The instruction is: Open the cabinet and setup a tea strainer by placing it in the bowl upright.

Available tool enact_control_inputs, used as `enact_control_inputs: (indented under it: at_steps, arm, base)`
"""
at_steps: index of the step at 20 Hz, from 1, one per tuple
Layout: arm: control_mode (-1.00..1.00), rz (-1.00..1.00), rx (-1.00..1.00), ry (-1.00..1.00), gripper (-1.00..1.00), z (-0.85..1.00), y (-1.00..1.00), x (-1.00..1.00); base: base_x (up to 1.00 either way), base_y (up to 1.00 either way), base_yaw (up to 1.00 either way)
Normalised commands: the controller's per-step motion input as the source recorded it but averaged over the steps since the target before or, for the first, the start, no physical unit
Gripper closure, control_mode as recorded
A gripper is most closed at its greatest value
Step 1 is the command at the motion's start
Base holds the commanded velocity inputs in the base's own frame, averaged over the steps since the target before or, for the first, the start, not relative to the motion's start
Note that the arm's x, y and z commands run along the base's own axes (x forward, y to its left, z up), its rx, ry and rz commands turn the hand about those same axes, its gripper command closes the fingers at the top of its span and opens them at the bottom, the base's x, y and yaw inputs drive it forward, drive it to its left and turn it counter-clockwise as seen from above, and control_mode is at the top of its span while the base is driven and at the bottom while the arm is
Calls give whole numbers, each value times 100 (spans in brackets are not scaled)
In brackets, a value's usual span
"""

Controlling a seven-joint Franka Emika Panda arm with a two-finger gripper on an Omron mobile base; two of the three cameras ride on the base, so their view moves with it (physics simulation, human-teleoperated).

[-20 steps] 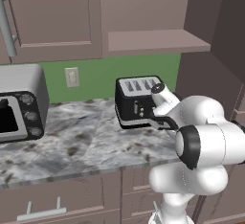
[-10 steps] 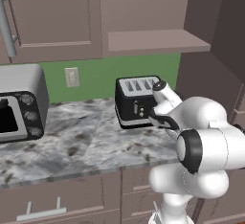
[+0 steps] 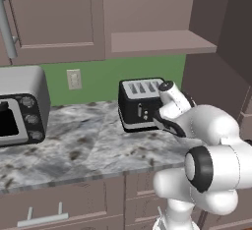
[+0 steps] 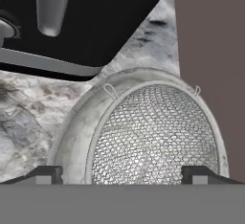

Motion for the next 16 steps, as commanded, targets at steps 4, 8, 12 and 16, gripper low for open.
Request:
enact_control_inputs:
  at_steps: [4, 8, 12, 16]
  arm:
    - [-100, 0, 0, 0, -100, 21, 1, -35]
    - [-100, 0, 1, 0, -100, 24, 14, -51]
    - [-100, -2, 5, -2, -100, 34, 21, -62]
    - [-100, -6, 20, -1, -100, 43, 23, -63]
  base:
    - [0, 0, 0]
    - [0, 0, 0]
    - [0, 0, 0]
    - [0, 0, 0]
